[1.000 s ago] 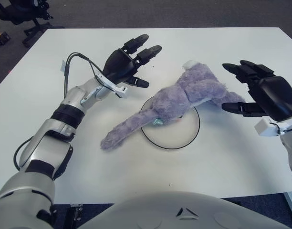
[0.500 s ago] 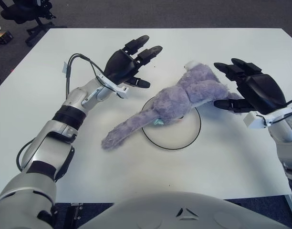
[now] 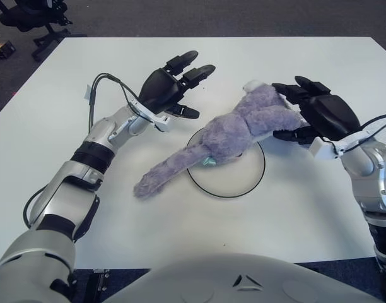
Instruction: Put the doll into the plate.
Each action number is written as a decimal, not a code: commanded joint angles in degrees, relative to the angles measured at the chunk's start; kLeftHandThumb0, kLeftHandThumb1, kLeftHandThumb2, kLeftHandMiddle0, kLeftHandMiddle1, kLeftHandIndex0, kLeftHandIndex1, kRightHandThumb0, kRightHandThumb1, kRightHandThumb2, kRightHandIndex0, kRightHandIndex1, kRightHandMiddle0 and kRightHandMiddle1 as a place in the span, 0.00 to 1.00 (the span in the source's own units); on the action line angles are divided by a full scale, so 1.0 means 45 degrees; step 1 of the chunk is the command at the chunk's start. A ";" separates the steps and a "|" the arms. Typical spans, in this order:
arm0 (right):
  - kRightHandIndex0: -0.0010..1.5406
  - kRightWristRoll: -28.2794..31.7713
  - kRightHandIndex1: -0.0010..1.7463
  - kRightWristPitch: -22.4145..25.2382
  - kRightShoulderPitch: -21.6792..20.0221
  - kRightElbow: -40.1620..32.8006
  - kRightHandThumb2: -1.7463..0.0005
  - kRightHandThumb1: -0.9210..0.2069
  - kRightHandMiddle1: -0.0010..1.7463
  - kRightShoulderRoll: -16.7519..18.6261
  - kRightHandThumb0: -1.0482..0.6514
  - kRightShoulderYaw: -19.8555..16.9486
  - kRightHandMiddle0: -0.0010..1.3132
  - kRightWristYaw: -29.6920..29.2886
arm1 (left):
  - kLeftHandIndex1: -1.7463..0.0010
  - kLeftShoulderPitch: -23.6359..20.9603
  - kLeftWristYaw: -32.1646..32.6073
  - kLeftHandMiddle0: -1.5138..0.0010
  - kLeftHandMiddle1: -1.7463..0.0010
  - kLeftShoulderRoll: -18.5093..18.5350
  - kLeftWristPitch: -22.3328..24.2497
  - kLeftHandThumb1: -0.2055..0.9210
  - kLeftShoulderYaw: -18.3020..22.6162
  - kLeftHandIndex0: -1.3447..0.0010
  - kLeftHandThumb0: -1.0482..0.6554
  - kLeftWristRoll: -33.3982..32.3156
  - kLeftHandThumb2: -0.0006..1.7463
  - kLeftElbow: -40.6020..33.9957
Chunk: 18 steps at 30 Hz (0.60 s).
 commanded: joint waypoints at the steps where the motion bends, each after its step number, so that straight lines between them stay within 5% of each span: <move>1: 0.01 -0.0267 0.00 0.0141 -0.0364 0.0440 0.72 0.00 0.05 0.0170 0.07 0.0331 0.12 -0.0049 | 0.95 0.0179 -0.0230 0.76 0.99 -0.0051 -0.0016 1.00 0.0175 0.70 0.11 -0.0183 0.28 -0.0279; 18: 0.01 -0.0880 0.00 0.0125 -0.0869 0.2448 0.72 0.00 0.05 0.1022 0.06 0.1526 0.14 -0.1303 | 0.95 0.0513 -0.0869 0.77 1.00 -0.0266 0.0057 1.00 0.0495 0.70 0.11 -0.0602 0.28 -0.0822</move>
